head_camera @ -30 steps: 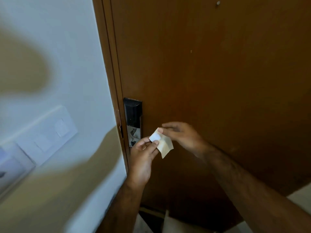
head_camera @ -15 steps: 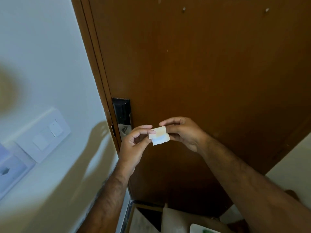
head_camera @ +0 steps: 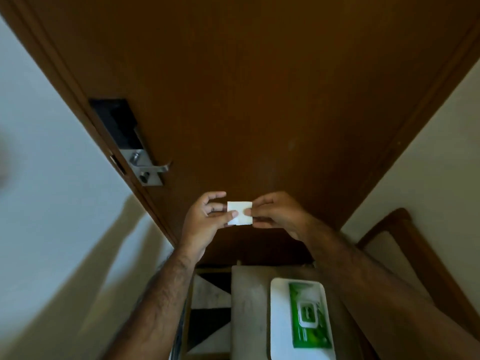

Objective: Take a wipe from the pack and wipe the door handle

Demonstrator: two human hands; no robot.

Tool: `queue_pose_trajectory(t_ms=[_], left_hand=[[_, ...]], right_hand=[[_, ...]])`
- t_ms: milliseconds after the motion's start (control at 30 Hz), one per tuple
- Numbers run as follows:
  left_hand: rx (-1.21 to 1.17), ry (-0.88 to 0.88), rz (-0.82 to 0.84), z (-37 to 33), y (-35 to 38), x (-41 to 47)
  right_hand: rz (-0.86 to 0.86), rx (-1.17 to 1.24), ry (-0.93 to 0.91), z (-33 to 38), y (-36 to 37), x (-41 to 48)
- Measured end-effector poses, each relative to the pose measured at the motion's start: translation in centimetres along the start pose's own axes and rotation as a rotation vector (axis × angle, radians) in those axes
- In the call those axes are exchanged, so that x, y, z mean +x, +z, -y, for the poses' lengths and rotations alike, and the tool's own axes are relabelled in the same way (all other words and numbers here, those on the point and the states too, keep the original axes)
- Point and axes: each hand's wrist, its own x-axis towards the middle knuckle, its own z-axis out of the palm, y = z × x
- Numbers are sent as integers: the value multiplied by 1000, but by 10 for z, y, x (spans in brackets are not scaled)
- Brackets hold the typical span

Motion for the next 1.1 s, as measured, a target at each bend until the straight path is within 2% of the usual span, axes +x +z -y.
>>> queue_pose_trajectory(t_ms=[167, 200, 267, 400, 533, 667, 800, 967, 1033, 1100], left_hand=[[158, -287, 127, 127, 57, -5], [239, -347, 170, 193, 84, -6], [339, -408, 198, 253, 106, -7], [417, -369, 197, 284, 128, -4], [559, -397, 195, 366, 158, 10], [720, -293, 188, 429, 178, 21], [980, -138, 231, 464, 187, 35], [1144, 67, 291, 465, 190, 32], [1148, 104, 240, 455, 185, 27], [1103, 243, 180, 441, 169, 24]], right_hand=[[-169, 39, 194, -149, -32, 30], [-196, 65, 274, -219, -43, 46], [-223, 77, 358, -290, -50, 61], [-382, 116, 335, -332, -53, 63], [-494, -86, 287, -408, -56, 96], [-537, -429, 238, -447, -59, 124], [-448, -685, 193, -464, -54, 152], [-405, -990, 166, -467, -44, 161], [-402, -1064, 153, -458, -44, 157], [-413, -1103, 89, -446, -49, 148]])
